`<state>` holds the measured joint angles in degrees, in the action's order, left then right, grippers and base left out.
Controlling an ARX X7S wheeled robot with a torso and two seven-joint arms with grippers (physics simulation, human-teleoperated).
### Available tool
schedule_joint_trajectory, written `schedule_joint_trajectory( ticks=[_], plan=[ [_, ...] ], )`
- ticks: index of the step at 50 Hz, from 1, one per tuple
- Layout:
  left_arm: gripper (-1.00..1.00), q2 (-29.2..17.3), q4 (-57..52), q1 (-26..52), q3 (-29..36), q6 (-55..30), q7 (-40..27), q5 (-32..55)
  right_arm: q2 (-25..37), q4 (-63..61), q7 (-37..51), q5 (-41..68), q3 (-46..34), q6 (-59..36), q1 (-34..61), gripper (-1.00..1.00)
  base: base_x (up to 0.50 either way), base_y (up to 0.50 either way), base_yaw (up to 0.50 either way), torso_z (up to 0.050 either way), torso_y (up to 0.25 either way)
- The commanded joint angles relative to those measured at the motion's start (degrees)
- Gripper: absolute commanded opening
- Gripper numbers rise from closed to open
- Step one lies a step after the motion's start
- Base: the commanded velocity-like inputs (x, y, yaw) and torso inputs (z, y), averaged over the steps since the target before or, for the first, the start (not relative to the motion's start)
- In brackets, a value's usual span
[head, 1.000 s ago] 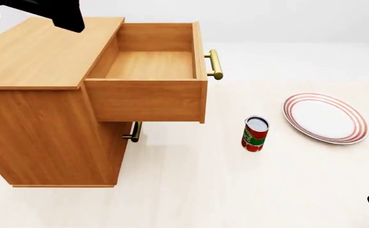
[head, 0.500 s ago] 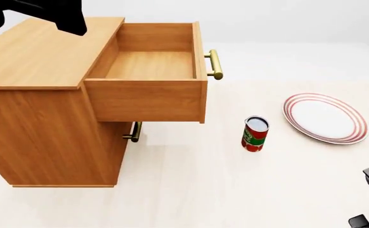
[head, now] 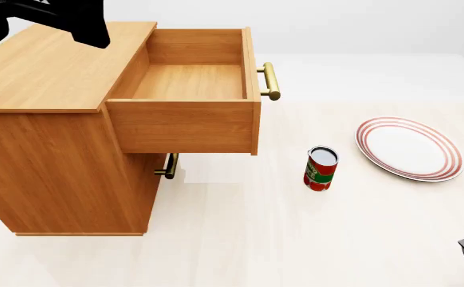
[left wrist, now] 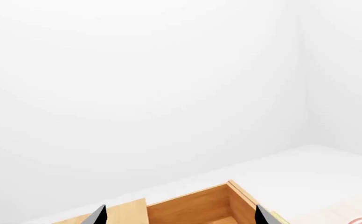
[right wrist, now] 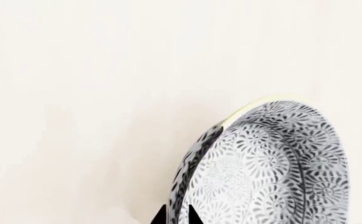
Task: Put the bowl in the top drawer of the cabinet.
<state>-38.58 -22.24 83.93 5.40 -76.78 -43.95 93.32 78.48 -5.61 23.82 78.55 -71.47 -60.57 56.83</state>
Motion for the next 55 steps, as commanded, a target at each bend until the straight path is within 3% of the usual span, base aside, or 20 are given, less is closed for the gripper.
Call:
schedule_joint_trajectory(
  ticks=[1,9,17,22,26,32,43,55],
  plan=[
    [1.00,-0.4,0.0,-0.2,0.5,0.7,0.8,-0.7,1.2,0.2,-0.2,-0.8,-0.5,0.3,-0.9,-1.00,0.00,0.00,0.00,0.000,0.000],
    [1.00,-0.6,-0.1,0.1,0.8,1.0,0.5,-0.4,1.2,-1.2,0.4,-0.2,1.2,-4.0,2.5,-1.00,0.00,0.00,0.00,0.000,0.000],
    [1.00,-0.8,-0.2,0.6,1.0,1.3,-0.4,0.7,3.6,-7.4,-5.8,-4.2,5.7,-13.6,11.8,-1.00,0.00,0.00,0.00,0.000,0.000],
    [1.00,-1.0,-0.2,1.2,1.0,1.5,-1.0,1.5,3.0,-11.3,-14.0,-9.8,8.4,-22.1,19.8,-1.00,0.00,0.00,0.00,0.000,0.000],
    [1.00,-1.1,-0.5,1.4,0.9,1.9,-0.6,1.3,1.8,-15.1,-25.4,-18.9,7.6,-27.9,27.7,-1.00,0.00,0.00,0.00,0.000,0.000],
    [1.00,-1.4,-0.6,1.7,1.0,2.1,-0.2,1.1,-2.8,-17.3,-44.4,-32.5,-7.5,-29.0,48.4,-1.00,0.00,0.00,0.00,0.000,0.000],
    [1.00,-1.9,-0.5,3.8,1.5,2.1,-1.7,3.4,-15.5,-6.2,-68.3,-49.7,-21.3,-13.3,63.9,-1.00,0.00,0.00,0.00,0.000,0.000],
    [1.00,-1.9,-0.5,5.7,2.0,2.5,-1.1,3.3,-32.1,21.6,-82.1,-56.1,-21.8,13.6,66.9,-1.00,0.00,0.00,0.00,0.000,0.001]
  ],
)
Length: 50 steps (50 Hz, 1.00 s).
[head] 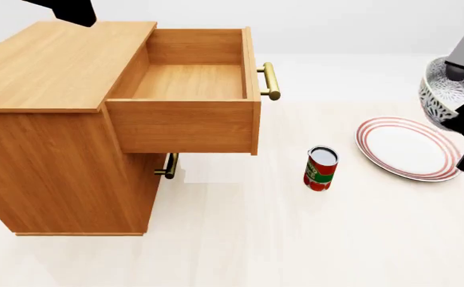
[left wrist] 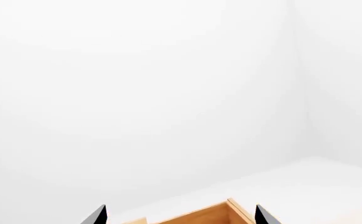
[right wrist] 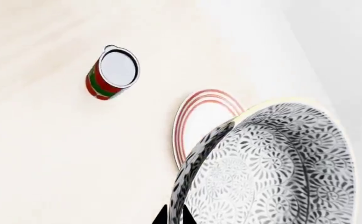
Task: Put the bowl in the top drawer of the cabinet.
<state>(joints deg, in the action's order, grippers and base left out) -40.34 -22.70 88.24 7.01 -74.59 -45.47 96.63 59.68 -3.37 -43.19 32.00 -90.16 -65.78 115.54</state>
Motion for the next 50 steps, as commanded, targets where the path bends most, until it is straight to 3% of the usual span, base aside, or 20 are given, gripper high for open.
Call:
schedule_joint_trajectory(
  ticks=[1,9,14,28,37,43,50],
  plan=[
    [1.00,-0.1,0.0,1.5,0.4,0.4,0.9,-0.5,-14.8,21.8,-16.8,-10.0,-3.3,21.2,8.7,-1.00,0.00,0.00,0.00,0.000,0.000],
    [1.00,-0.6,0.0,3.3,0.7,0.4,-0.1,1.4,-32.8,51.1,-27.1,-11.7,-0.8,39.9,11.7,-1.00,0.00,0.00,0.00,0.000,0.000],
    [1.00,-2.3,-0.5,4.4,0.3,0.6,-3.0,4.9,-47.6,78.2,-33.8,-12.7,1.3,57.3,12.6,-1.00,0.00,0.00,0.00,0.000,0.002],
    [1.00,-7.5,-1.5,8.4,0.8,0.6,-9.0,11.4,-59.4,78.4,-37.6,-22.1,22.2,63.3,13.7,-1.00,0.00,0.00,0.00,0.000,0.000],
    [1.00,-9.1,-2.1,10.3,1.1,0.9,-11.2,12.2,-59.7,70.3,-34.5,2.0,5.9,64.5,16.3,-1.00,0.00,0.00,0.00,0.000,0.001],
    [1.00,-11.2,-2.2,11.8,1.6,1.3,-13.5,14.9,-59.7,65.2,-32.7,8.7,3.8,64.8,17.0,-1.00,0.00,0.00,0.00,0.000,0.000],
    [1.00,-11.0,-2.8,11.3,0.3,1.4,-11.5,12.4,-59.7,63.4,-29.5,11.0,3.2,65.7,17.2,-1.00,0.00,0.00,0.00,0.000,0.000]
  ],
)
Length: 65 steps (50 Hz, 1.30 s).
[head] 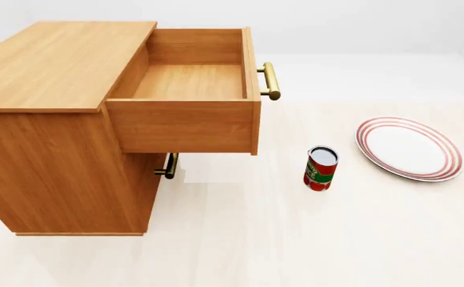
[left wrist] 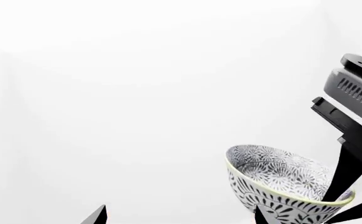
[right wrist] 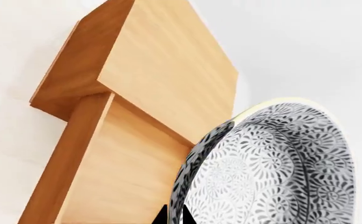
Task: Put the bowl in the top drawer of the cabinet.
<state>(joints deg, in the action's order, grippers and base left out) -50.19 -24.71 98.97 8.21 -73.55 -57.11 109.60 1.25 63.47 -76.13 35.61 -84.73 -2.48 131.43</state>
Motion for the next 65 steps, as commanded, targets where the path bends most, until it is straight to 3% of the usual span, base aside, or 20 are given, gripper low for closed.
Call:
schedule_joint_trajectory(
  ticks=[1,9,28,53,65],
  plan=[
    [1.00,-1.0,-1.0,0.3,-1.1,0.3,0.9,-1.3,-1.3,-3.4,3.7,7.4,-2.3,2.5,1.3,-1.00,0.00,0.00,0.00,0.000,0.000],
    [1.00,0.2,-2.2,-1.2,-1.9,0.0,5.1,-6.0,-1.3,-2.3,5.9,5.9,-2.2,2.3,1.5,-1.00,0.00,0.00,0.00,0.000,0.000],
    [1.00,0.2,-2.7,-0.9,-1.2,-0.2,7.4,-8.0,-1.3,-0.8,8.6,-4.2,-2.3,-2.4,2.0,-1.00,0.00,0.00,0.00,0.000,0.001],
    [1.00,-0.2,-4.1,-1.0,-1.1,0.4,9.5,-11.1,-1.3,-2.2,8.5,-1.1,-2.2,-1.8,2.1,-1.00,0.00,0.00,0.00,0.000,-0.085],
    [1.00,-0.6,-3.9,-0.9,-0.4,1.0,7.2,-10.4,-1.3,-3.7,8.1,0.0,-2.5,-1.7,1.8,-1.00,0.00,0.00,0.00,0.000,-0.113]
  ],
)
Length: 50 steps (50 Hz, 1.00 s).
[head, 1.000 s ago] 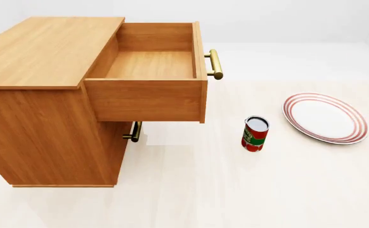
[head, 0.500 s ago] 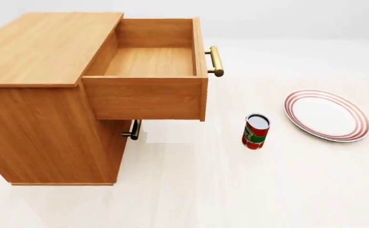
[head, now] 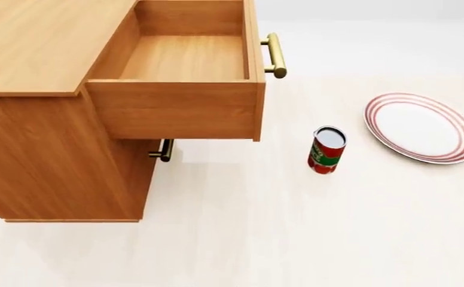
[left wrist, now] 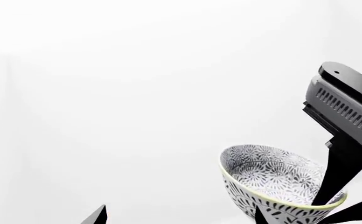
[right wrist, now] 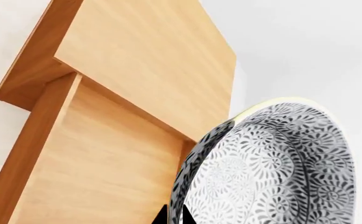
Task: Put the bowl in the top drawer of the cabinet.
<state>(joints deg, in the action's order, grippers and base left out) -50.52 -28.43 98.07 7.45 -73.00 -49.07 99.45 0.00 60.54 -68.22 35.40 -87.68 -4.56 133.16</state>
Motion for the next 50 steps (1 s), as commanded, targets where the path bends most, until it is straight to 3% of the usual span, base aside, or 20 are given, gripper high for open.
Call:
schedule_joint_trajectory(
  ticks=[1,50],
  plan=[
    [1.00,-0.3,-0.2,0.0,0.3,0.5,-0.9,-0.3,0.0,-0.8,0.1,0.2,0.5,0.4,0.1,-1.00,0.00,0.00,0.00,0.000,-0.113],
    [1.00,-1.0,-0.8,0.2,1.4,1.7,0.9,-1.5,0.0,-2.3,-1.3,0.1,0.3,0.0,-0.7,-1.00,0.00,0.00,0.00,0.000,-0.114]
  ],
)
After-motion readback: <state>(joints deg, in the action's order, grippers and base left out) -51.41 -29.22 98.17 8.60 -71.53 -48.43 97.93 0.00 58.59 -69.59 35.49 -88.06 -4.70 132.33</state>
